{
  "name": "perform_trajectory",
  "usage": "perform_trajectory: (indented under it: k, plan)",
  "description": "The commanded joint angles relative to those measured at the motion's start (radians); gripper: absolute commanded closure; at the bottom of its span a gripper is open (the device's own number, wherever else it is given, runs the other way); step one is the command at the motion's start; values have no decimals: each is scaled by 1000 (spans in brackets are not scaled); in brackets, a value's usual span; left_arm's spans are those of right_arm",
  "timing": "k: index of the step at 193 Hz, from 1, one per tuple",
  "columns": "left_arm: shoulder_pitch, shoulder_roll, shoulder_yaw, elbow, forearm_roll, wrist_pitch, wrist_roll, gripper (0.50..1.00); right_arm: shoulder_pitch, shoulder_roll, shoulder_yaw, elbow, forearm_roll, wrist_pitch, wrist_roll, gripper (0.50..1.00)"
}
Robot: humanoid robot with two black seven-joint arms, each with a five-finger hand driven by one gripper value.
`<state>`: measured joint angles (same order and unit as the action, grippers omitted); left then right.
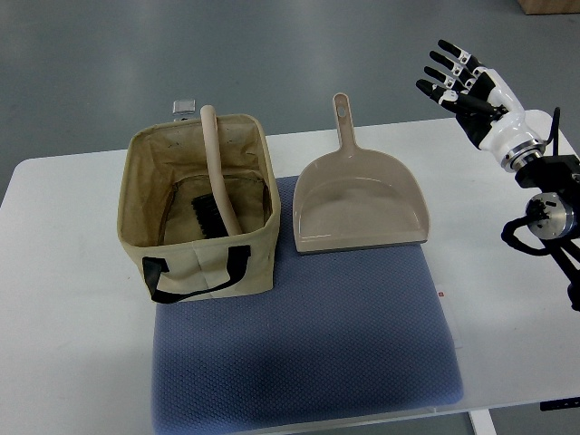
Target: Put pink broom in yellow bag with right hand
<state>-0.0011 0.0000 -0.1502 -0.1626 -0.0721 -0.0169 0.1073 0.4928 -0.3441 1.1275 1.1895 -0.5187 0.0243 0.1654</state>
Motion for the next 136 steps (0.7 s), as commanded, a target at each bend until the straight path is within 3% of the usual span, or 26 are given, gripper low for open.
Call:
perform_trajectory:
  k: [1,21,60,93,136]
  plan:
    - [0,0,0,0,0,0,0,500,-51,82,118,-1,-7,55,-46,607]
    - [0,0,0,0,0,0,0,500,-85,123,156,-1,-20,98,-50,574]
    - [0,0,0,0,0,0,0,500,-122,151,163,-18,-21,94,-35,572]
    - [0,0,0,0,0,0,0,500,-126,157,156,-62,-57,88,60,570]
    - [0,0,0,0,0,0,0,500,-149,178,152,-74,-58,94,68,570]
